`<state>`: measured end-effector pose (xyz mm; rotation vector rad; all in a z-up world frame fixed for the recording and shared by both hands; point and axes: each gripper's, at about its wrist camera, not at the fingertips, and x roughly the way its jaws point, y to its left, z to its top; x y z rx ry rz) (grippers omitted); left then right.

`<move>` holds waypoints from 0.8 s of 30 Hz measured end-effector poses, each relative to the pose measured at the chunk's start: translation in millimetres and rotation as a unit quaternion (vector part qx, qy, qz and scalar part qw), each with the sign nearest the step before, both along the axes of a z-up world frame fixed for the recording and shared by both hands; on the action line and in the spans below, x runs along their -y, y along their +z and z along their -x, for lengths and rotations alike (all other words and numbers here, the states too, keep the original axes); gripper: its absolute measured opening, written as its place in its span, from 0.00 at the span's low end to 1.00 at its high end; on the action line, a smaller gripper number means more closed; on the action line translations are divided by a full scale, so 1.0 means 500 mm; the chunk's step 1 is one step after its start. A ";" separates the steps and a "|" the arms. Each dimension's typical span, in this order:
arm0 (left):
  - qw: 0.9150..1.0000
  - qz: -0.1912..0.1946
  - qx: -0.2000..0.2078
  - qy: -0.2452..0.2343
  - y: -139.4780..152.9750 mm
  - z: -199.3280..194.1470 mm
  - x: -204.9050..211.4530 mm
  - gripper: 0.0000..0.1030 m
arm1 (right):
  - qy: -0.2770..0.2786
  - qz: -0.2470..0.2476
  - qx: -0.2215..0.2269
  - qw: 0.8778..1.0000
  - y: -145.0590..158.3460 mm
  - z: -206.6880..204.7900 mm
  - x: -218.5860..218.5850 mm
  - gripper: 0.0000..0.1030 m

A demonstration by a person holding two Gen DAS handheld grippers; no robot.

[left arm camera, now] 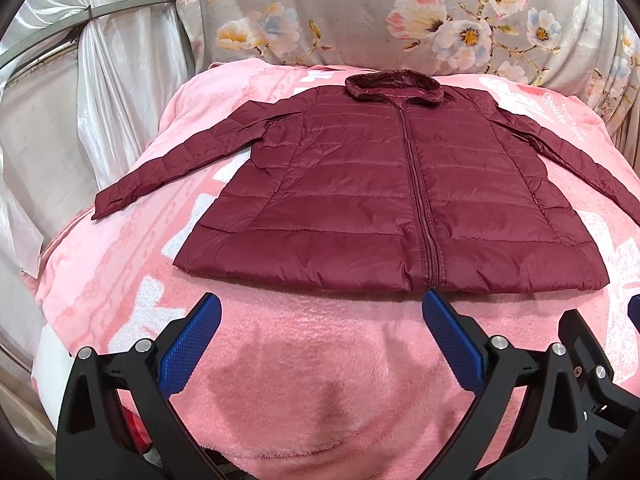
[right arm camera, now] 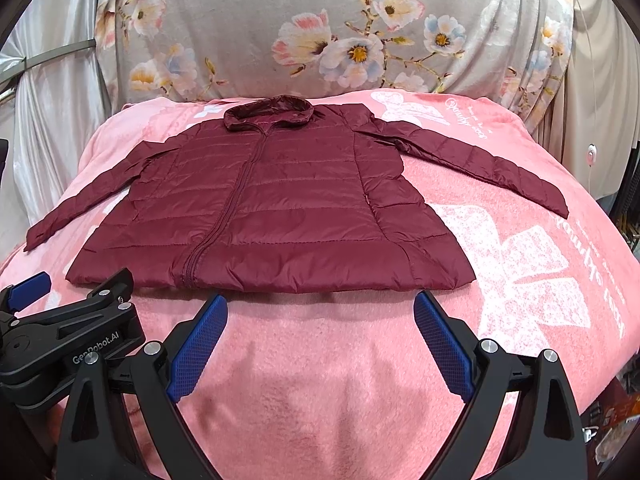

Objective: Fold large clothes

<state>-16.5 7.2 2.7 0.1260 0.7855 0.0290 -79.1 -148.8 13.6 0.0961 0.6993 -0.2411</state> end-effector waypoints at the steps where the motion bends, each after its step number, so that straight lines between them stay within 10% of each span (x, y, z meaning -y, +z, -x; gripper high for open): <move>1: 1.000 0.000 0.000 0.000 0.000 0.000 0.000 0.95 | 0.000 0.000 0.000 1.000 -0.001 0.000 0.000 0.90; 24: 1.000 0.001 -0.002 0.000 -0.004 -0.001 -0.004 0.95 | 0.000 0.000 -0.002 1.000 -0.006 -0.001 -0.003 0.90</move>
